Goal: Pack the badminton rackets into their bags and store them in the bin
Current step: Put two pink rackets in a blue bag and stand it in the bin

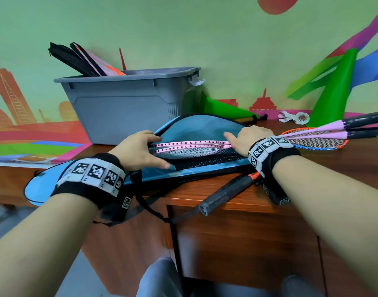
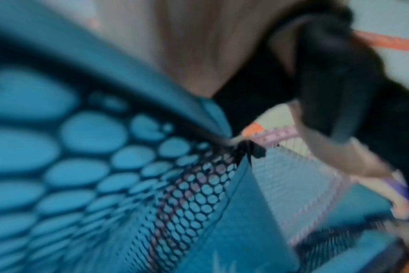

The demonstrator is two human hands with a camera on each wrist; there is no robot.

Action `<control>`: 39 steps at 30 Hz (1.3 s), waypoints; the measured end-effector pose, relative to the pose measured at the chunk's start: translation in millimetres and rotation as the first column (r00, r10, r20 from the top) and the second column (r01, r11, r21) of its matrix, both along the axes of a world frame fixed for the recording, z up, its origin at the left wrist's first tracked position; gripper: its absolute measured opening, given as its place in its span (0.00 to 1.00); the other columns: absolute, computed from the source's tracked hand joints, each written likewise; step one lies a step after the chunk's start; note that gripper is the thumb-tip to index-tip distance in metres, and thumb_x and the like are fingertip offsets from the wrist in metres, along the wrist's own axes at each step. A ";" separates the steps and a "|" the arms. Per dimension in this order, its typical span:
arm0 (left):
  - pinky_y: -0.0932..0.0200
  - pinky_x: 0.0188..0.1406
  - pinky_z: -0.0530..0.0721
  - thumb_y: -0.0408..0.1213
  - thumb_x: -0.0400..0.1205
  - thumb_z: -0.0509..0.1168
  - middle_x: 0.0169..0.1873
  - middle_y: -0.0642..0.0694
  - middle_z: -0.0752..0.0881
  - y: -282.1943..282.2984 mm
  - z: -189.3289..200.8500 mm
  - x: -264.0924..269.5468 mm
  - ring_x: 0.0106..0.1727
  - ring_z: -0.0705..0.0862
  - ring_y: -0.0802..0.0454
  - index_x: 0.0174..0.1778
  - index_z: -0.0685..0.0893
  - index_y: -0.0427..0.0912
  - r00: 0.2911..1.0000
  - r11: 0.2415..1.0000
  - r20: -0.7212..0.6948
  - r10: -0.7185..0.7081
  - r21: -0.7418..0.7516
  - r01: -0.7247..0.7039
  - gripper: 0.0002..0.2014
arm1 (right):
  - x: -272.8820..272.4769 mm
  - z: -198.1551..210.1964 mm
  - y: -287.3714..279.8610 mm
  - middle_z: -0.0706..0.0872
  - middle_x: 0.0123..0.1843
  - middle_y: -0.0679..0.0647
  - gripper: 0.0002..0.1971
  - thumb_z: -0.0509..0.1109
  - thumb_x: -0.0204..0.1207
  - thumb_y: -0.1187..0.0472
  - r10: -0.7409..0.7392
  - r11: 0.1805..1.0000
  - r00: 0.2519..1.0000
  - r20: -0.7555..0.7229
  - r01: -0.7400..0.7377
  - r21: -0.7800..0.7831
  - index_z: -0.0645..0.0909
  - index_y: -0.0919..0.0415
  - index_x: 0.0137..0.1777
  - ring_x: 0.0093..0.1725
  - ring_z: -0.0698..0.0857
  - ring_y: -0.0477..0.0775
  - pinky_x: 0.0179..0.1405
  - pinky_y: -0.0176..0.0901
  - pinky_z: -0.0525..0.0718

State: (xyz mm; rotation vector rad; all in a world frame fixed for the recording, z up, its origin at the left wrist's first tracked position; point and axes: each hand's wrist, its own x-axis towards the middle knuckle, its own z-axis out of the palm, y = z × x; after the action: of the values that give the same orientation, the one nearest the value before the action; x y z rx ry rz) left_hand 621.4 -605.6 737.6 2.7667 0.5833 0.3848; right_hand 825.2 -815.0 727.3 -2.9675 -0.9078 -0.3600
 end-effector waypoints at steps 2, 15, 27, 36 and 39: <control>0.53 0.61 0.76 0.56 0.65 0.77 0.60 0.52 0.79 -3.1 -3.1 4.8 0.63 0.79 0.46 0.62 0.83 0.52 0.994 0.947 -0.080 0.069 0.320 -0.040 0.30 | -0.9 0.2 1.8 0.86 0.53 0.60 0.32 0.44 0.81 0.36 -0.005 1.000 1.000 0.009 0.005 0.011 0.82 0.60 0.45 0.49 0.84 0.60 0.44 0.46 0.74; 0.57 0.37 0.70 0.54 0.80 0.65 0.33 0.42 0.77 -26.7 20.9 17.4 0.40 0.78 0.38 0.33 0.77 0.46 0.982 0.909 0.049 0.181 0.374 -0.186 0.16 | -18.7 6.0 4.0 0.81 0.48 0.52 0.16 0.61 0.77 0.42 0.246 0.883 0.923 0.295 -0.339 0.325 0.80 0.54 0.41 0.53 0.78 0.56 0.58 0.50 0.69; 0.56 0.35 0.73 0.53 0.76 0.70 0.29 0.44 0.78 -26.0 30.7 19.1 0.37 0.79 0.39 0.29 0.77 0.46 0.973 0.943 0.090 0.213 0.244 -0.229 0.17 | -8.1 -36.8 43.9 0.79 0.69 0.58 0.29 0.66 0.77 0.46 0.241 0.970 0.939 -0.247 -0.229 0.077 0.68 0.54 0.75 0.71 0.76 0.60 0.72 0.57 0.68; 0.56 0.38 0.76 0.53 0.74 0.73 0.37 0.42 0.83 -19.7 38.1 30.0 0.41 0.80 0.40 0.37 0.84 0.44 0.959 0.933 0.065 0.274 0.225 -0.282 0.14 | -12.6 -14.8 17.1 0.77 0.63 0.58 0.13 0.65 0.79 0.54 0.285 0.876 0.920 0.269 -0.364 0.315 0.87 0.61 0.53 0.64 0.73 0.62 0.60 0.53 0.72; 0.56 0.37 0.75 0.52 0.73 0.74 0.34 0.43 0.82 -23.3 41.2 31.7 0.40 0.80 0.40 0.32 0.80 0.44 0.964 0.939 0.050 0.261 0.219 -0.266 0.16 | -5.6 -11.6 15.3 0.74 0.71 0.56 0.14 0.62 0.81 0.56 0.350 0.859 0.920 0.176 -0.390 0.331 0.82 0.64 0.57 0.66 0.75 0.61 0.65 0.54 0.75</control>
State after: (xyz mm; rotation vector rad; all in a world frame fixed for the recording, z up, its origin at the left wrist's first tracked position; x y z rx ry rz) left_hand 653.1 -628.8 778.8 2.8975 0.9663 0.5695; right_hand 819.5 -799.8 715.7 -2.3923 -1.2418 -0.6038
